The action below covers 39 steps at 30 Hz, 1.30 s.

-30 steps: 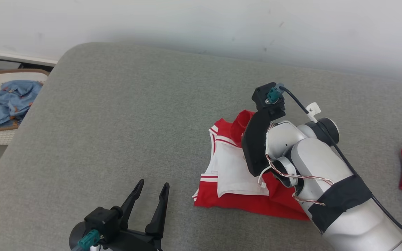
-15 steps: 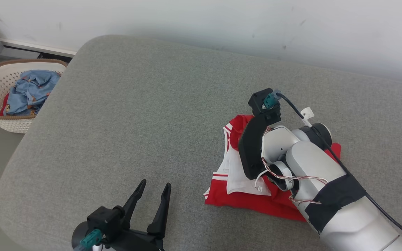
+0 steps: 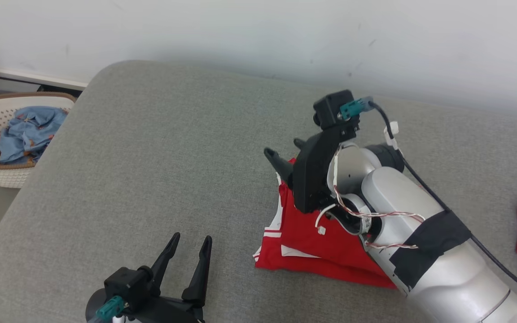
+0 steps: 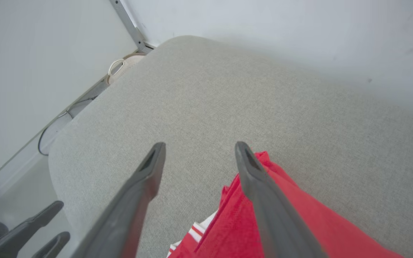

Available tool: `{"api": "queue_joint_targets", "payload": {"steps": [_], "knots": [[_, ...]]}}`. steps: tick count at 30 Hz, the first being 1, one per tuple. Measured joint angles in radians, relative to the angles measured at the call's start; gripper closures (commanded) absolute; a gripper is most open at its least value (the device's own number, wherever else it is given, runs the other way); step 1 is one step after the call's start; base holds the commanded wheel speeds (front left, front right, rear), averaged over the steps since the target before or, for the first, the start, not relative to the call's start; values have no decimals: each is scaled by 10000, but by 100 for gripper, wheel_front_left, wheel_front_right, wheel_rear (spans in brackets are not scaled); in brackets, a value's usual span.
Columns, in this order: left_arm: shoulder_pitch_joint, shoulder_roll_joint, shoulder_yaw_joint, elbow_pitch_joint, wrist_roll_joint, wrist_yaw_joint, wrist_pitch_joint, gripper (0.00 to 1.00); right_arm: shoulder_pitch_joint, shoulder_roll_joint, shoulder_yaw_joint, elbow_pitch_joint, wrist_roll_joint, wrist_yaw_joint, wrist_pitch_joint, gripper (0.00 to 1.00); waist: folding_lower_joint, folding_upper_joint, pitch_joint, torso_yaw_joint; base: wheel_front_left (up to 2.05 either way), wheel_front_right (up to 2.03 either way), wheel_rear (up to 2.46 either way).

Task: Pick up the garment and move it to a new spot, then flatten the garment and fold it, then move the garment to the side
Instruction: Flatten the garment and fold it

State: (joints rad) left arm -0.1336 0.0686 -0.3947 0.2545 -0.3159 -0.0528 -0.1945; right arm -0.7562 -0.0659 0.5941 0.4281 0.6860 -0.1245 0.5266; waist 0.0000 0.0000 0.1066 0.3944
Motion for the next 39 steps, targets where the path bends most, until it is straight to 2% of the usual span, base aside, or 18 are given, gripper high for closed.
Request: {"api": "queue_joint_targets", "payload": {"steps": [3, 8, 16, 24, 33, 39], "knots": [[33, 69, 29, 6, 0, 2, -10, 0, -112, 17, -217, -109, 58, 0, -428, 0, 0, 0, -119, -140, 0, 0, 0], [323, 318, 265, -38, -4, 104, -84, 0, 119, 8, -1313, 56, -1106, 0, -951, 0, 0, 0, -304, -483, 0, 0, 0], [677, 591, 416, -385, -2, 263, -100, 0, 2167, -922, -2719, -775, -2322, -2, -2046, 0, 0, 0, -591, -1230, 0, 0, 0], [780, 709, 458, -846, 0, 293, -98, 0, 3952, -667, -3582, -1708, -2894, -2, -2382, 0, 0, 0, -635, -2022, 0, 0, 0], [550, 719, 376, -1089, 65, 339, 8, 0, 4311, -368, -4621, -1910, -3250, -2, -2485, 0, 2, 0, -174, -2385, 0, 0, 0], [416, 823, 587, -1327, 336, 527, -52, 0, 4451, -174, -5127, -2349, -3680, -2, -3285, 0, 1, 0, -50, -2501, 0, 0, 0]]}}
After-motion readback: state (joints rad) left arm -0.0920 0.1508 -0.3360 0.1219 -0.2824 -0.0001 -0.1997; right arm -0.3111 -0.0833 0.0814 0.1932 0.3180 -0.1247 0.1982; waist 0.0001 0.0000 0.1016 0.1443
